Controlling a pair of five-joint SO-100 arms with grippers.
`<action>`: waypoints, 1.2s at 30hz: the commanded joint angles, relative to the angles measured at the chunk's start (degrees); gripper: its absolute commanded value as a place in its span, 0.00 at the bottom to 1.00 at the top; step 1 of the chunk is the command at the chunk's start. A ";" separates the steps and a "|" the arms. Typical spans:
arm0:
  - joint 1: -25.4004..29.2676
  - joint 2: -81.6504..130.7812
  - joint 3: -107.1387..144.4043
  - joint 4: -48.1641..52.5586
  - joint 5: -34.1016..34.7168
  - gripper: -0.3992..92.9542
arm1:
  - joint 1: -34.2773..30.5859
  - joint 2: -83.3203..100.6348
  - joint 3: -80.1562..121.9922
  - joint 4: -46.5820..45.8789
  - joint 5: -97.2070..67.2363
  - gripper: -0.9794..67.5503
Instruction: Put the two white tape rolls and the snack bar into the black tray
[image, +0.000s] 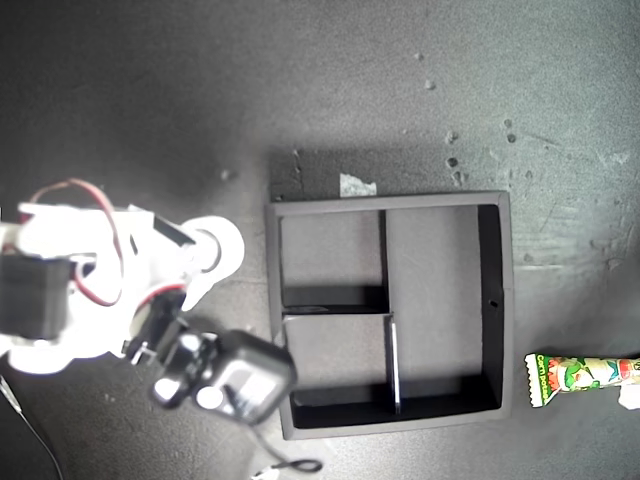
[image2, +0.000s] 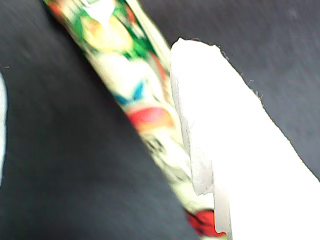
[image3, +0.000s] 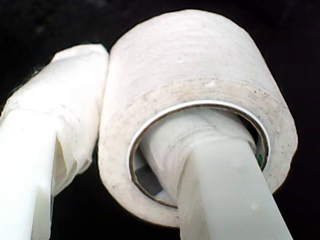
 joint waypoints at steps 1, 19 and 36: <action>-0.35 3.34 -6.94 1.41 1.41 0.00 | -2.90 1.67 5.27 -0.97 10.11 0.42; 3.60 -16.96 -40.25 14.24 2.64 0.00 | -0.18 -0.09 36.65 -34.45 11.51 0.26; 5.80 -25.05 -53.61 20.39 3.25 0.00 | 10.46 -0.35 5.71 -5.27 -27.07 0.01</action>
